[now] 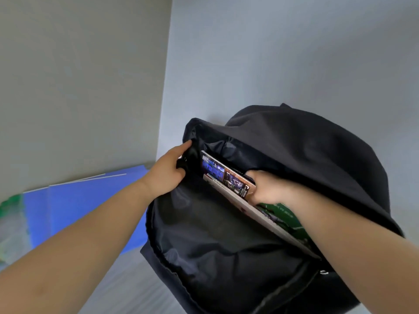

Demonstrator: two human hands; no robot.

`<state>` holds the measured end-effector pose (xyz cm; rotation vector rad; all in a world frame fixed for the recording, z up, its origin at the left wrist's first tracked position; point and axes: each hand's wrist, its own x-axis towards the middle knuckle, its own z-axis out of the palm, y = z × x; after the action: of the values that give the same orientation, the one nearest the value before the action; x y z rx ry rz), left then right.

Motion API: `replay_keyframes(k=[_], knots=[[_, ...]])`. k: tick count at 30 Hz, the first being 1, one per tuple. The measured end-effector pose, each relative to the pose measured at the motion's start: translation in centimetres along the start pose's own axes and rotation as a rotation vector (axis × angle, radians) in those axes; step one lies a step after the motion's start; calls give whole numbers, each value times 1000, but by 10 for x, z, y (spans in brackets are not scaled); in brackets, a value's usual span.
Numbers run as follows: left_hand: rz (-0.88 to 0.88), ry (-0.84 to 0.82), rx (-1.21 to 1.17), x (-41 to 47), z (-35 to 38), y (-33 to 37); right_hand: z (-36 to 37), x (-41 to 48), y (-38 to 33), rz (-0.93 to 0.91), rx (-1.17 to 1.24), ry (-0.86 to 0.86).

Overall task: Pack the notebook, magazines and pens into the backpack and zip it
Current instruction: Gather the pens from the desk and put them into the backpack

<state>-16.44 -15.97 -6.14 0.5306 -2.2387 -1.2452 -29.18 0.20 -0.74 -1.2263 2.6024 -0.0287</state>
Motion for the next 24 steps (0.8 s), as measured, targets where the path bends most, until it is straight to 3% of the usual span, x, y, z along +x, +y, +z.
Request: replay_keyframes(k=[6,10,17,21,24], knots=[[-18,-2,-30,-5,2,6,12,-2,5,-3,68,186],[-32,3,-25,-3,-1,8,6,-6,6,-58,154,189],[-78,-13,23,-8,-2,6,31,-6,5,40,54,107],[-81,-1,-39,-7,-2,9,24,-26,-5,-75,19,223],[-76,26,-109,-8,-3,12,11,-55,-24,-255,355,278]])
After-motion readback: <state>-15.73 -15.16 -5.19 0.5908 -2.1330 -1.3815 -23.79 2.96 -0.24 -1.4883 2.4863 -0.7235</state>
